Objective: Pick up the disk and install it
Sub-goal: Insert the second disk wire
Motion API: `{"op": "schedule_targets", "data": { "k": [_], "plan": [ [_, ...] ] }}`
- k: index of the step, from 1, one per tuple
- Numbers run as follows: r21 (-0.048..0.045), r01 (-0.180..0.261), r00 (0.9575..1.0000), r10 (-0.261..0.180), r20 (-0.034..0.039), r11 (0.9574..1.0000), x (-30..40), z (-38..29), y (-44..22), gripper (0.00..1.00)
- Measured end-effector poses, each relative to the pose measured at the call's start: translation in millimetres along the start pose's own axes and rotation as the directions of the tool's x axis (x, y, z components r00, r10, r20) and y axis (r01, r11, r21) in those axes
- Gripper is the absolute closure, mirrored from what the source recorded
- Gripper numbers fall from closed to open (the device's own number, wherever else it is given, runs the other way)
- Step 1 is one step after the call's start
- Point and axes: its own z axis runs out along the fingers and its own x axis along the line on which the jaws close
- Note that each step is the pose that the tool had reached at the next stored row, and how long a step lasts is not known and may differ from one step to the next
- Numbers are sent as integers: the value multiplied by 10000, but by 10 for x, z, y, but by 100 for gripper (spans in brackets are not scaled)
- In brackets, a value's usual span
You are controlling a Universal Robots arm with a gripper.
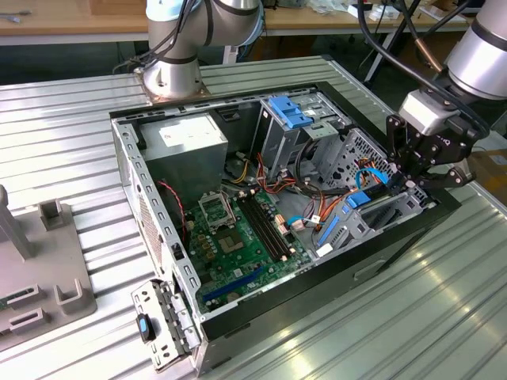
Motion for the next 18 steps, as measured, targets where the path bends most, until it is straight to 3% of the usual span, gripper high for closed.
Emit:
{"op": "schedule_targets", "data": {
  "k": [9, 11, 13, 16, 18],
  "plan": [
    [-10, -267, 9996, 267, -16, 9996, -13, 4, 1, 84],
    [-13, -279, 9995, 279, 123, 9996, -18, 4, 1, 84],
    [-18, -300, 9988, 301, 398, 9995, -25, 5, 2, 84],
    [-22, -314, 9980, 314, 554, 9995, -28, 28, 5, 84],
    [-23, -312, 9980, 313, 554, 9995, -34, 81, 9, 84]
  ]
}}
